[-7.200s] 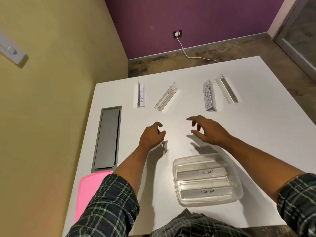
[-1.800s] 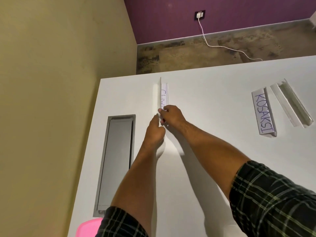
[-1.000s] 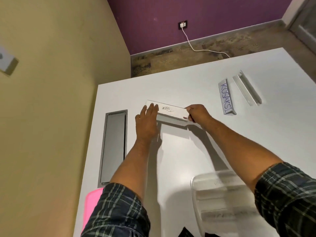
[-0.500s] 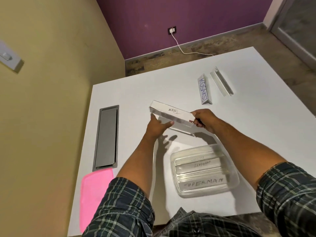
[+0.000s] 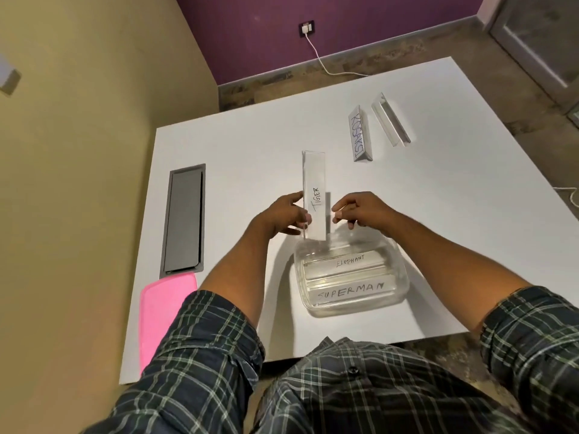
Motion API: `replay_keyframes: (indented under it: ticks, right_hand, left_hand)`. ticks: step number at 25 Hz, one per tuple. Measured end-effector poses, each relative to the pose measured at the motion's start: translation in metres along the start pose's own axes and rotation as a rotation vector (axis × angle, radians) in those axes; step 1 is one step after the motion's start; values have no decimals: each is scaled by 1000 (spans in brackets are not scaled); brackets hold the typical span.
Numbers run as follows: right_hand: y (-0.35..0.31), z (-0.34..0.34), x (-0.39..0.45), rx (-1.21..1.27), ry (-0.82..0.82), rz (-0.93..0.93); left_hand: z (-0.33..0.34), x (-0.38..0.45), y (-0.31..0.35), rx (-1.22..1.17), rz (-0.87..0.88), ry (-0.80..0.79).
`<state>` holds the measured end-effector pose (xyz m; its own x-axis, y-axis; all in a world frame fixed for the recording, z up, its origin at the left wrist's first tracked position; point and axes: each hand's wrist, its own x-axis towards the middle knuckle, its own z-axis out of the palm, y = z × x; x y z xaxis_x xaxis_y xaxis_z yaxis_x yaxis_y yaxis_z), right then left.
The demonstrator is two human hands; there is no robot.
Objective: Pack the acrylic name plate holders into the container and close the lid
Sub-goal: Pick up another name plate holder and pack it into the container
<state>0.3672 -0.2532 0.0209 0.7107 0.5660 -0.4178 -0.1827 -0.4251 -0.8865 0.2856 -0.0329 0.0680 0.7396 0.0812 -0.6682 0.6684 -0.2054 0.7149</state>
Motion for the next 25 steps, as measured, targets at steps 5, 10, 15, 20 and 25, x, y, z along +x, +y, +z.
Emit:
replay_keyframes:
  ticks: [5, 10, 15, 20, 25]
  right_hand:
    - [-1, -44, -19, -322, 373, -422]
    - [12, -63, -30, -996, -16, -756]
    - [44, -45, -47, -1192, -157, -923]
    - [62, -31, -48, -1498, -210, -665]
    - [65, -21, -45, -1612, -191, -533]
  left_hand:
    - [-5, -11, 6, 473, 8, -216]
    - [11, -10, 8, 783, 6, -316]
    - [36, -5, 14, 1130, 72, -324]
    - [59, 4, -1, 1285, 95, -317]
    - [74, 13, -23, 1476, 146, -254]
